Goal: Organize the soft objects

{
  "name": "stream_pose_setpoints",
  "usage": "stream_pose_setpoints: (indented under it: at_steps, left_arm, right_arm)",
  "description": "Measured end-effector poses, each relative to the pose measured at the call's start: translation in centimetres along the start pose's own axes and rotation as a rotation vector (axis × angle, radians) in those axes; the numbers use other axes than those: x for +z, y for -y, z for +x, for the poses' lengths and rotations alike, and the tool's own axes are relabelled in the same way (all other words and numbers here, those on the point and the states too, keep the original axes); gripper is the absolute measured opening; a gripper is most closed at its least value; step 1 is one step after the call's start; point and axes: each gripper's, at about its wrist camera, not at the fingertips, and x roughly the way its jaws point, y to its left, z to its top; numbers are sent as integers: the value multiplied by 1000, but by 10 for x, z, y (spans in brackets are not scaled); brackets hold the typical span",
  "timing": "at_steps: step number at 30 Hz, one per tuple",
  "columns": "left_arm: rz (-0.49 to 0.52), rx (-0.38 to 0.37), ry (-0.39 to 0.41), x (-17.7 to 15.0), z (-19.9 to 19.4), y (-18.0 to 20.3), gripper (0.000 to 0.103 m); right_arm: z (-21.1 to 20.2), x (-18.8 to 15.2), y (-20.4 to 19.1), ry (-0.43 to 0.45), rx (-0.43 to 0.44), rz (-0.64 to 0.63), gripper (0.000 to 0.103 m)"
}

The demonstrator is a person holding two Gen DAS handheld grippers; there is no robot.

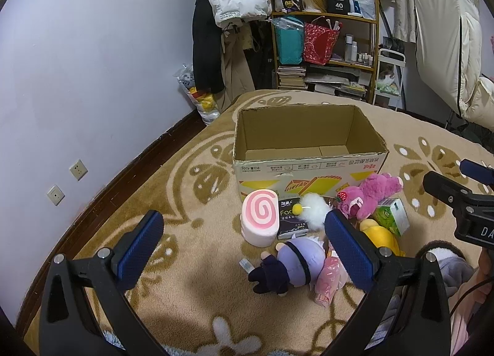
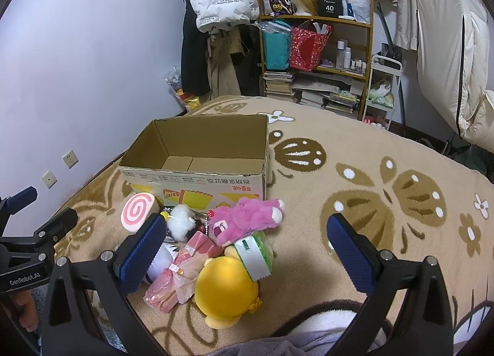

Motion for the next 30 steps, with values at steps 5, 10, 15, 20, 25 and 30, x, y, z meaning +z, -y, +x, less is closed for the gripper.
stream_pose_setpoints:
  at_steps: [5, 10, 15, 20, 25, 30]
  left_arm:
    - [0, 0, -2, 0, 0, 0, 103]
    - [1, 1, -3, -1, 0, 1, 103]
    - [1, 2, -4, -1, 0, 1, 103]
    - [1, 1, -4, -1, 1, 1, 103]
    - [3, 1, -6, -1, 1, 2, 103]
    - [2, 1, -5, -1, 1, 2, 103]
  right_arm:
    - [1, 0, 0, -1, 0, -1, 103]
    - [1, 0, 0, -1, 0, 1, 103]
    - [1, 0, 0, -3, 0, 2, 103]
    - [1, 0, -1, -2, 0, 2, 103]
    - [1, 0, -1, -3, -1, 2, 103]
    - [1, 0, -1, -5, -1, 2, 103]
